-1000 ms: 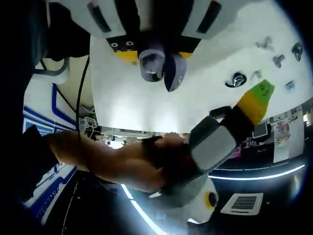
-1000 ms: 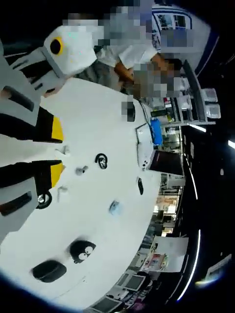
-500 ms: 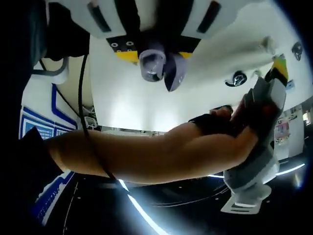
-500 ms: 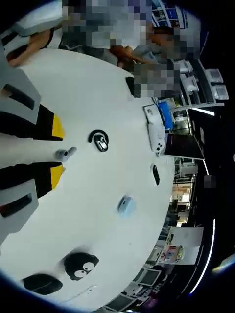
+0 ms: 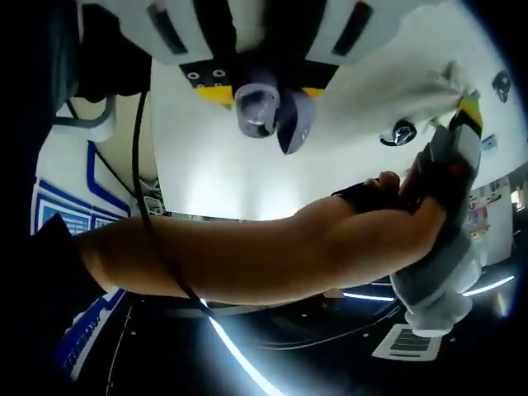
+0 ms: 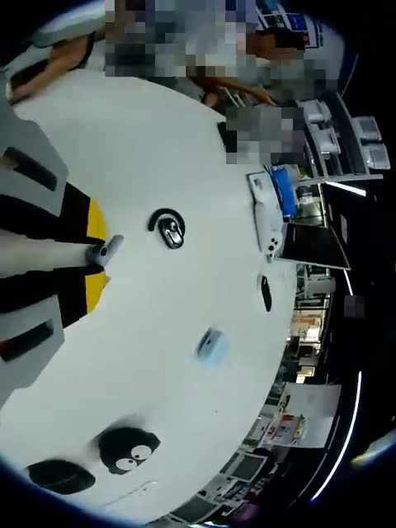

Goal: Pick up the earbuds from the table and place the earbuds into the earbud case

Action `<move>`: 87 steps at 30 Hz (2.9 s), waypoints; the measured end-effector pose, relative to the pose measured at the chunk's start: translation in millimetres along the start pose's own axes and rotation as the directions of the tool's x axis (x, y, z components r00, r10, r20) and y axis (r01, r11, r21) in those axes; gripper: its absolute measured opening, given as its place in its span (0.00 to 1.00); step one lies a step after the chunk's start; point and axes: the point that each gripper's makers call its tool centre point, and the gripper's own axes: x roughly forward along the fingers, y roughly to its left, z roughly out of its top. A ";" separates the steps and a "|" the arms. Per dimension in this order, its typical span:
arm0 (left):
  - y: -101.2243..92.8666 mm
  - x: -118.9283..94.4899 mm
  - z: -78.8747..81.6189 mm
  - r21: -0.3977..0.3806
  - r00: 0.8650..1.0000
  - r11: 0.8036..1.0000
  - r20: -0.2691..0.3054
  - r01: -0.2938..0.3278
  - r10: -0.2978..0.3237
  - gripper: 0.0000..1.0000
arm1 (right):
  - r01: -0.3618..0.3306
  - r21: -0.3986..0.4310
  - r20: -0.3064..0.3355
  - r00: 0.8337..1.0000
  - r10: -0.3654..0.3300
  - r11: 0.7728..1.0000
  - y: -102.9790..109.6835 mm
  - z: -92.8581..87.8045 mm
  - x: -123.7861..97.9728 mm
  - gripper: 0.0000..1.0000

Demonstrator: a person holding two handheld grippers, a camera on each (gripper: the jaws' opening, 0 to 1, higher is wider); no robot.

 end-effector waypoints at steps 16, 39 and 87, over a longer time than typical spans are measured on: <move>0.8 0.4 0.2 -0.004 1.000 1.000 0.000 0.000 0.000 0.20 | 0.066 -0.167 0.077 0.996 -0.054 0.984 -3.3 -22.0 -85.1 0.10; 1.4 1.2 3.5 0.004 0.999 0.999 -0.010 -0.035 0.035 0.20 | 0.260 -0.309 0.076 0.966 -0.249 0.915 0.0 -91.4 -188.2 0.10; -2.7 7.0 11.2 0.280 0.947 0.925 -0.119 -0.257 0.299 0.20 | 0.341 -0.574 0.013 0.913 -0.408 0.744 45.8 -121.5 -187.4 0.10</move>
